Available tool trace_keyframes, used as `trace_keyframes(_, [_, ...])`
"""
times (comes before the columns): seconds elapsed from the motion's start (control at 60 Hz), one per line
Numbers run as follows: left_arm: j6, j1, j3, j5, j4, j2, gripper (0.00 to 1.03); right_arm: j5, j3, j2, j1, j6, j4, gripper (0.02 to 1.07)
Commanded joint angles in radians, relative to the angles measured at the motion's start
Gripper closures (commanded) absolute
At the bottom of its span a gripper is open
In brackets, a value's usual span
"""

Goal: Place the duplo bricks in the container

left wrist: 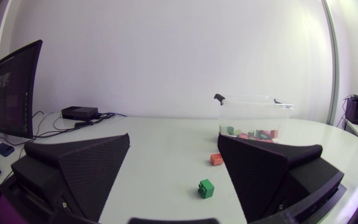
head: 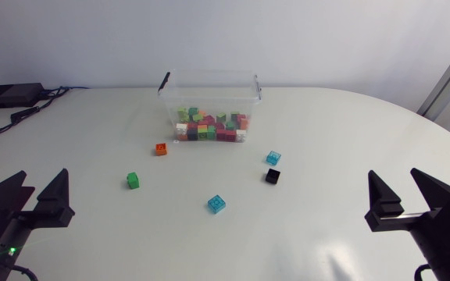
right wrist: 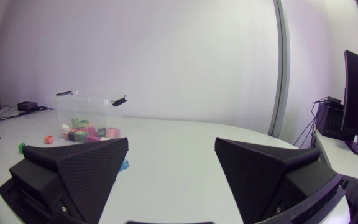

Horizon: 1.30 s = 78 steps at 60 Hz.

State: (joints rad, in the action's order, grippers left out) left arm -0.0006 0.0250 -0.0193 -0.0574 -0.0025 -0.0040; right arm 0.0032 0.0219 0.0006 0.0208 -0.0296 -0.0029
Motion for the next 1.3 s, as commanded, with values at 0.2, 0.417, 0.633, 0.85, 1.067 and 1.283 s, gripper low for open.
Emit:
trace_keyframes(0.2, [-0.001,-0.005,0.019,0.01,0.006,-0.01,0.04,-0.006,-0.023,-0.005,0.01,0.011,-0.003,0.06])
trace_keyframes(0.417, [-0.007,-0.008,0.019,0.013,0.009,-0.011,0.04,-0.006,-0.023,-0.008,0.01,0.011,0.003,0.06])
trace_keyframes(0.633, [-0.016,-0.008,0.002,0.013,0.009,-0.011,0.04,-0.002,-0.007,-0.007,0.002,0.011,0.015,0.06])
trace_keyframes(0.85, [-0.012,-0.008,-0.077,0.013,-0.048,-0.002,0.05,-0.002,0.035,-0.004,0.005,0.011,0.014,0.06])
trace_keyframes(1.067, [-0.021,-0.043,-0.194,0.013,-0.076,0.114,0.05,-0.005,0.107,0.091,0.007,0.008,0.029,0.06])
trace_keyframes(1.283, [-0.026,-0.074,-0.329,0.013,-0.071,0.351,0.06,-0.008,0.184,0.259,0.008,0.005,0.076,0.06])
